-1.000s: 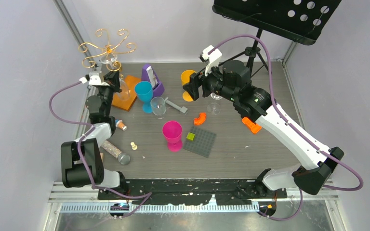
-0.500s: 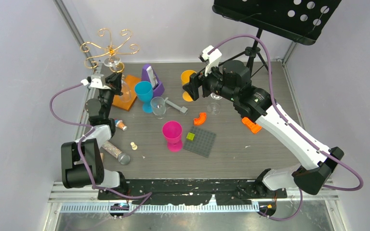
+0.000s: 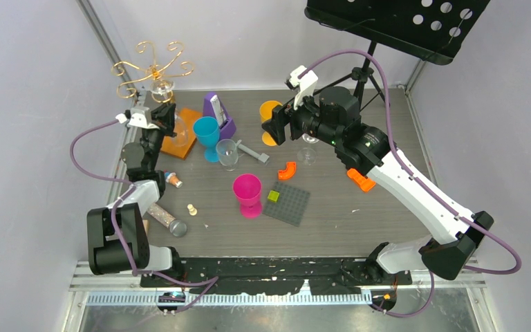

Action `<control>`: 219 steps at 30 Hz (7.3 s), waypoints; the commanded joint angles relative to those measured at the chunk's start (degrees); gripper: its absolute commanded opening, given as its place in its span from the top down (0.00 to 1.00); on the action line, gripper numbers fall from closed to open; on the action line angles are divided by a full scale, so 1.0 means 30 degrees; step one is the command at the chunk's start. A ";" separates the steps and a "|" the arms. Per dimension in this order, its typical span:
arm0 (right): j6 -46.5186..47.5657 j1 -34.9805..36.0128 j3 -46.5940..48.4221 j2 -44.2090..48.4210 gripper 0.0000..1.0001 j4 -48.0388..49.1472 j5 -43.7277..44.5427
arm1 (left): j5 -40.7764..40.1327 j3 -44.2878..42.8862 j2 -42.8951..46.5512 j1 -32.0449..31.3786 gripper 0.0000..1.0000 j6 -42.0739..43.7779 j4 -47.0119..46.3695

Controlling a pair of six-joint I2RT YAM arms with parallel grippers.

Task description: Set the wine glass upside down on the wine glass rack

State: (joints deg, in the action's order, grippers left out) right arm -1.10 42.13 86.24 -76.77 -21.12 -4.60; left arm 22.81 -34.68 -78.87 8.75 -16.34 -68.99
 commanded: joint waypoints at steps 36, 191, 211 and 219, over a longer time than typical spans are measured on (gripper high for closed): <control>0.0223 -0.0068 -0.0258 0.0439 0.20 0.0501 -0.0345 | -0.0361 -0.1804 -0.0941 0.0330 0.70 0.1815 0.1801; -0.8551 0.0196 1.2853 -1.5633 0.95 0.1210 0.1444 | -0.5330 -0.2006 1.3218 -0.0164 0.01 -0.4149 3.1642; -0.7992 0.0224 1.1315 -1.4459 0.95 0.1773 0.2950 | -0.5398 -0.1796 1.3478 -0.0164 0.01 -0.4272 3.1789; -0.7864 0.0210 1.0110 -1.3213 0.95 0.2880 0.3124 | -0.5402 -0.1910 1.3733 -0.0164 0.01 -0.4246 3.1935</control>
State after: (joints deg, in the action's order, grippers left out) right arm -25.32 42.59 118.02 -122.63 -18.33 3.79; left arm 6.63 -38.68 -38.85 8.32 -28.56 27.03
